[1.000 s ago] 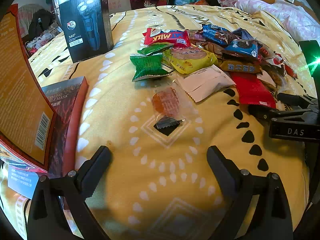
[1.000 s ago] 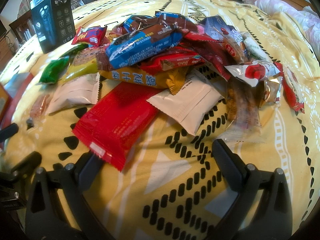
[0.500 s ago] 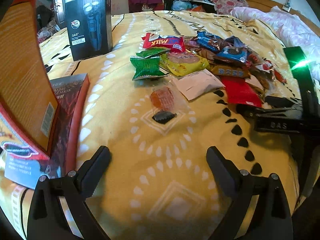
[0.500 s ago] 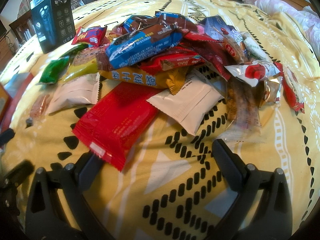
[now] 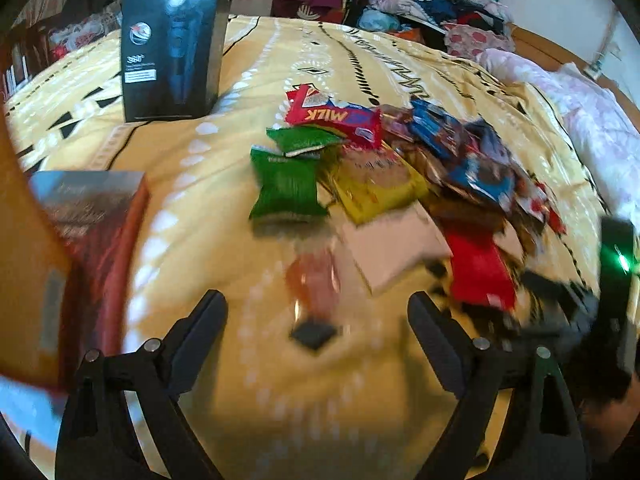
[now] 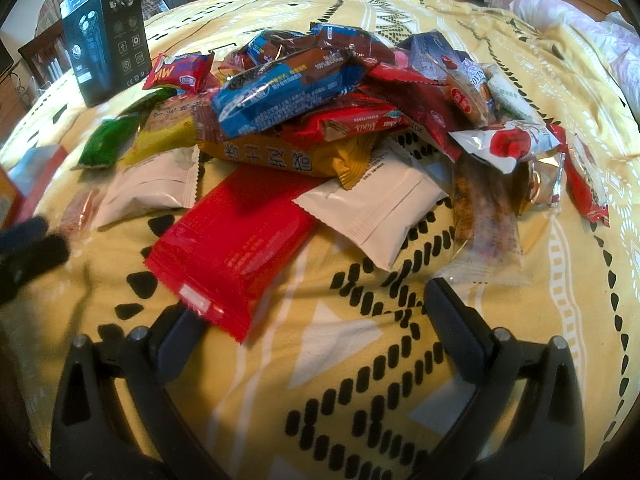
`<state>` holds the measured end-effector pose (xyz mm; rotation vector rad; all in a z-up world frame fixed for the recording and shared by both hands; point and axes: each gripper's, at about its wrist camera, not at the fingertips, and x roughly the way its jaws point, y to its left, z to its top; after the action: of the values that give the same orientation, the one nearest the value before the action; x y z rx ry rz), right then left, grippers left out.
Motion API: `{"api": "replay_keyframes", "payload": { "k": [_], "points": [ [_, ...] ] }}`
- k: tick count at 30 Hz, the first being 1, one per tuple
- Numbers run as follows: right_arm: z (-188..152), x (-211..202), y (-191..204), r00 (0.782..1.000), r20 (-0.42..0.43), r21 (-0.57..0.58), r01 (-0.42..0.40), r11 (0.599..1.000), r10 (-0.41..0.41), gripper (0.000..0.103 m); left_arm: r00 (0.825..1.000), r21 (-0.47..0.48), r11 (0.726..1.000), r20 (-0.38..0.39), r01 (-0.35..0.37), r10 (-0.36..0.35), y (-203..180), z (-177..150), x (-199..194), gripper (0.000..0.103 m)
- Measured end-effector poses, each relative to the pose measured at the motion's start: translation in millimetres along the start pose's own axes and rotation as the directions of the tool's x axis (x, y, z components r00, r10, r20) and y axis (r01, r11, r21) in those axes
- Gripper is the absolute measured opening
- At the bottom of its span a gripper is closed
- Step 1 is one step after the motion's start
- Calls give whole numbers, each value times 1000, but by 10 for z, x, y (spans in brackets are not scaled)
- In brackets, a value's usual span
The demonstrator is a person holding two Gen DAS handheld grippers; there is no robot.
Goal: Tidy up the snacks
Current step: 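Grasp the red wafer bar with the right tool while the left tool grasps the clear candy packet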
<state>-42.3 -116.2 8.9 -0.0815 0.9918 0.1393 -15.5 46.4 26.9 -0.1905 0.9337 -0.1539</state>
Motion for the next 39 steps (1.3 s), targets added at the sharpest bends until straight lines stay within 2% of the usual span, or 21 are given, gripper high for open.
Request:
{"api": "replay_keyframes", "payload": {
  "k": [3, 5, 6, 7, 10, 15, 17, 19, 20, 21, 24, 28, 29, 31, 33, 34, 35, 39],
  "points": [
    [10, 26, -20, 1000, -10, 0, -4, 1000, 4, 103, 999, -12, 1000, -19, -29, 29, -2, 136, 174, 91],
    [23, 25, -20, 1000, -21, -3, -6, 1000, 6, 103, 997, 13, 998, -29, -64, 65, -31, 193, 225, 71],
    [47, 26, -19, 1000, -27, 1, -15, 1000, 15, 103, 997, 23, 998, -30, -66, 66, -34, 205, 220, 51],
    [56, 7, -34, 999, -36, 5, -34, 999, 35, 103, 997, 31, 997, -33, -66, 67, -32, 209, 209, 38],
    [49, -160, -124, 989, -48, 51, -138, 989, 140, 103, 999, 60, 997, -29, -37, 39, -16, 155, 87, 37],
    [55, -485, -271, 960, 10, 181, -276, 944, 279, 102, 1000, 71, 997, -10, 9, -8, -39, 12, -153, 37],
    [109, -457, -240, 959, -3, 215, -275, 937, 283, 101, 1000, 71, 997, -3, 12, -12, -39, -39, -224, 37],
    [169, -345, -132, 961, -48, 219, -257, 941, 274, 85, 1000, 60, 998, 1, 15, -15, -21, -57, -262, 37],
    [214, -256, -44, 960, -83, 222, -244, 944, 267, 71, 1000, 55, 998, 2, 15, -15, -9, -60, -271, 37],
    [234, -169, 38, 964, -116, 219, -210, 953, 239, 68, 1000, 49, 999, 3, 16, -16, 3, -64, -278, 37],
    [291, -82, 135, 983, -111, 192, -123, 974, 146, 69, 1000, 37, 999, 2, 19, -19, 35, -62, -287, 37],
    [359, -69, 130, 986, -99, 219, -107, 970, 131, 70, 1000, 44, 999, -9, 30, -30, 15, -93, -252, 37],
    [364, -59, 130, 986, -100, 210, -109, 972, 132, 66, 999, 45, 998, -13, 33, -33, 4, -107, -239, 37],
    [334, -79, 104, 987, -88, 188, -119, 975, 137, 51, 999, 41, 998, -18, 42, -42, -10, -131, -243, 37],
    [271, -162, 6, 980, -83, 191, -164, 968, 182, 25, 999, 42, 998, -16, 51, -50, -15, -148, -284, 37],
    [238, -236, -49, 974, -79, 190, -194, 962, 212, 18, 998, 43, 998, -14, 56, -55, -15, -154, -306, 37],
    [176, -335, -87, 965, -84, 176, -232, 957, 250, 5, 998, 45, 997, -12, 62, -62, -14, -164, -335, 37],
    [-145, -638, -75, 952, -146, 67, -263, 963, 270, 5, 997, 48, 996, -13, 75, -74, 3, -216, -406, 37]
  ]
}}
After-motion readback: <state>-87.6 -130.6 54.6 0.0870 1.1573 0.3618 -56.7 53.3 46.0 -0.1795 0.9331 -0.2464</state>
